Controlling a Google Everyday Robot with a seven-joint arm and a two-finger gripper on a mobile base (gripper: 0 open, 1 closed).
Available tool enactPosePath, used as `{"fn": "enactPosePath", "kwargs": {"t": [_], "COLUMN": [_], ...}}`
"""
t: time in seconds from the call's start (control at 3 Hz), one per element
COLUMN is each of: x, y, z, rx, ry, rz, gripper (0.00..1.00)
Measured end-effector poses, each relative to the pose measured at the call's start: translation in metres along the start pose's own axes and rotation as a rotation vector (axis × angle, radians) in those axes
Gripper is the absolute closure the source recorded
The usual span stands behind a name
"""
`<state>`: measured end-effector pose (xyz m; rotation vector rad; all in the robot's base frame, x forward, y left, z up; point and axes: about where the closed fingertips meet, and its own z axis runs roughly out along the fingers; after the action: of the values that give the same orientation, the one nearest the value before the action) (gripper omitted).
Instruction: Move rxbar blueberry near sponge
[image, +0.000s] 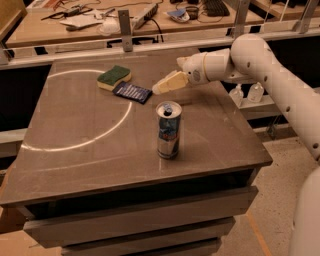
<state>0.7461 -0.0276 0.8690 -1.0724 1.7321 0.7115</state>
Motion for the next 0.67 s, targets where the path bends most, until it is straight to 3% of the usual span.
{"fn": "enactPosePath", "kwargs": {"t": [0.33, 0.67], "x": [0.004, -0.004], "y": [-0.024, -0.044], "z": [-0.037, -0.041], "rx": [0.163, 0.247], "ry": [-0.018, -0.059], "rz": [0.007, 0.008], "gripper": [0.0, 0.0]}}
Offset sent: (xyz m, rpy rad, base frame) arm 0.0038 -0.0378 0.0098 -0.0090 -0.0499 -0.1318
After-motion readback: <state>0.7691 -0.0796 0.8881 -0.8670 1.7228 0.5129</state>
